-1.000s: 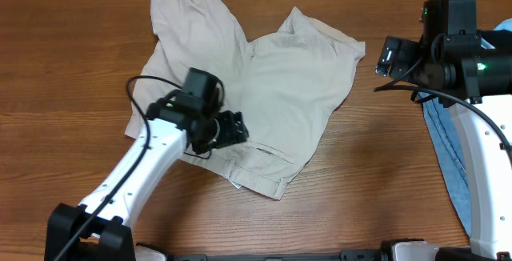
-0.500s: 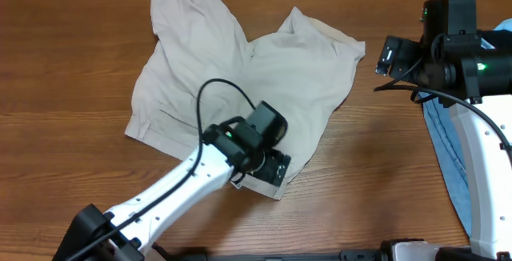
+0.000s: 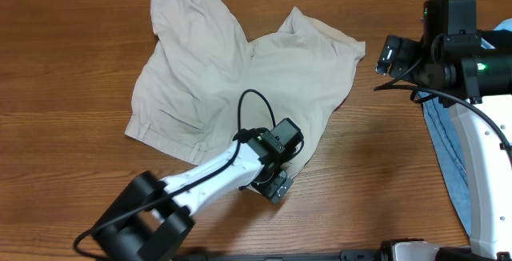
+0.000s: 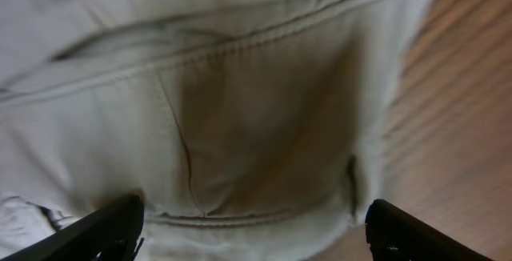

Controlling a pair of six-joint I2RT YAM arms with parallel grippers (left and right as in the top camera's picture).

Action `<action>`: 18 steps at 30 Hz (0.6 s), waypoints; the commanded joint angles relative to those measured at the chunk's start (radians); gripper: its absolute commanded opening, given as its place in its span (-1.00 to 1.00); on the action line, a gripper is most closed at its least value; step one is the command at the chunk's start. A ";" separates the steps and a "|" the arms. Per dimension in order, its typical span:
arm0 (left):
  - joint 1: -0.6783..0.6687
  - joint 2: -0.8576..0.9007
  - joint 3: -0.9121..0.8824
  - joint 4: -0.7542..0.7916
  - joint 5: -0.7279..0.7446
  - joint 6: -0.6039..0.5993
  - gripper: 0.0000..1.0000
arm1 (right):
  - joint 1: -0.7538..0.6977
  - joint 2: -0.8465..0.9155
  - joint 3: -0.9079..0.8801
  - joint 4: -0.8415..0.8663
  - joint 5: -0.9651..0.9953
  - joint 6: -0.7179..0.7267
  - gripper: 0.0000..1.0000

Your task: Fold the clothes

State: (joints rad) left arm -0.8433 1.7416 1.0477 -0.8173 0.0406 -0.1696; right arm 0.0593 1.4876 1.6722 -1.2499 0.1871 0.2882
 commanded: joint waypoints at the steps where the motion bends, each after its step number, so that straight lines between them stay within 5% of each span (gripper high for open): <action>1: -0.016 0.058 0.052 -0.002 0.015 0.027 0.82 | -0.005 -0.023 0.024 0.002 0.002 0.009 1.00; 8: -0.028 0.127 0.065 -0.014 0.011 -0.005 0.47 | -0.005 -0.023 0.023 0.002 0.002 0.009 1.00; 14: -0.027 0.132 0.067 -0.017 0.011 -0.011 -0.24 | -0.005 -0.023 0.024 0.002 0.002 0.009 1.00; 16: -0.027 0.132 0.074 -0.028 0.011 -0.015 -0.69 | -0.005 -0.023 0.023 0.002 0.002 0.009 1.00; 18: -0.021 0.129 0.098 -0.070 0.011 -0.037 -0.89 | -0.005 -0.023 0.024 0.002 0.002 0.009 1.00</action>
State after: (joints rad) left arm -0.8642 1.8442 1.1118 -0.8551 0.0326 -0.1852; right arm 0.0593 1.4876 1.6722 -1.2495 0.1875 0.2882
